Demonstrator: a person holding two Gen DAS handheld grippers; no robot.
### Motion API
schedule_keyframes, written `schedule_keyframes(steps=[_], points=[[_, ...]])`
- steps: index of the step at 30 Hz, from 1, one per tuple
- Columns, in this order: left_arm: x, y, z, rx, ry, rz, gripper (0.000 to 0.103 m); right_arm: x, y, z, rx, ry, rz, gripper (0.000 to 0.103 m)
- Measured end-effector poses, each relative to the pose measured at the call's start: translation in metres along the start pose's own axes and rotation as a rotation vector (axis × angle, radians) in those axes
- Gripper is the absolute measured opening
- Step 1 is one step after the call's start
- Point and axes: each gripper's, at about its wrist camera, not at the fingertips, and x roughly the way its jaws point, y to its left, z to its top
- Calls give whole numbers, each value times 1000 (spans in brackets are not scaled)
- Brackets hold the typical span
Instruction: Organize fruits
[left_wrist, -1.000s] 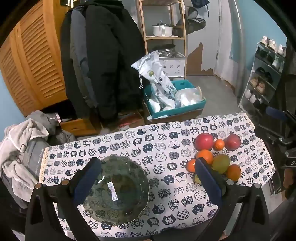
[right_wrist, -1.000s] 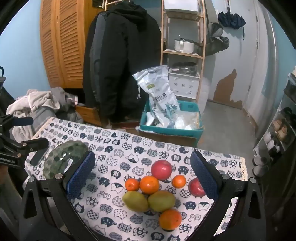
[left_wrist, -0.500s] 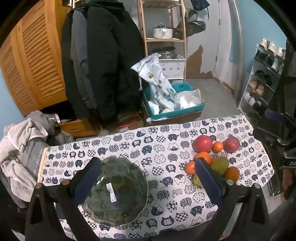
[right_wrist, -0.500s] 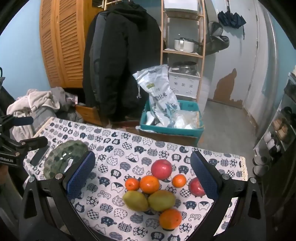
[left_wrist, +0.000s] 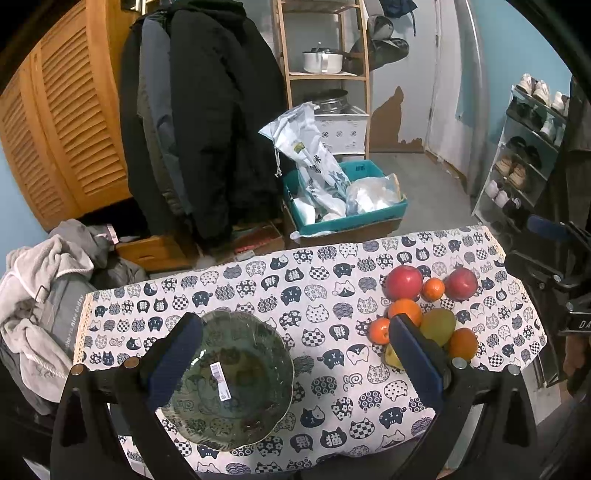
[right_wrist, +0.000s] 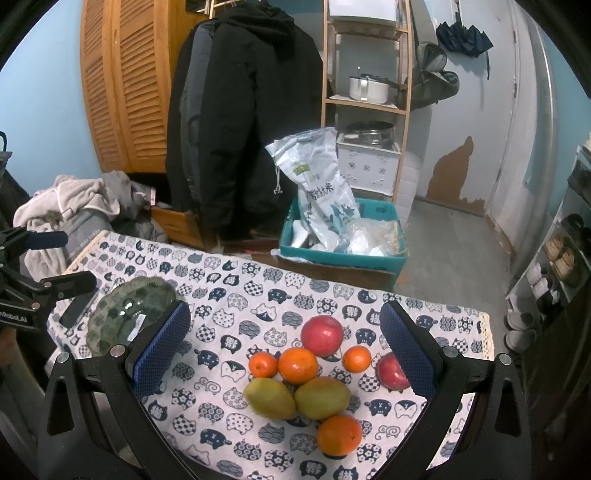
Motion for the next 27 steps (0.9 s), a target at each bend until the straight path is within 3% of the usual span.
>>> schedule_keyframes(steps=[27], points=[[3,-6,-5,10,11,-5,102,2,1,-8,1,12,2,100]])
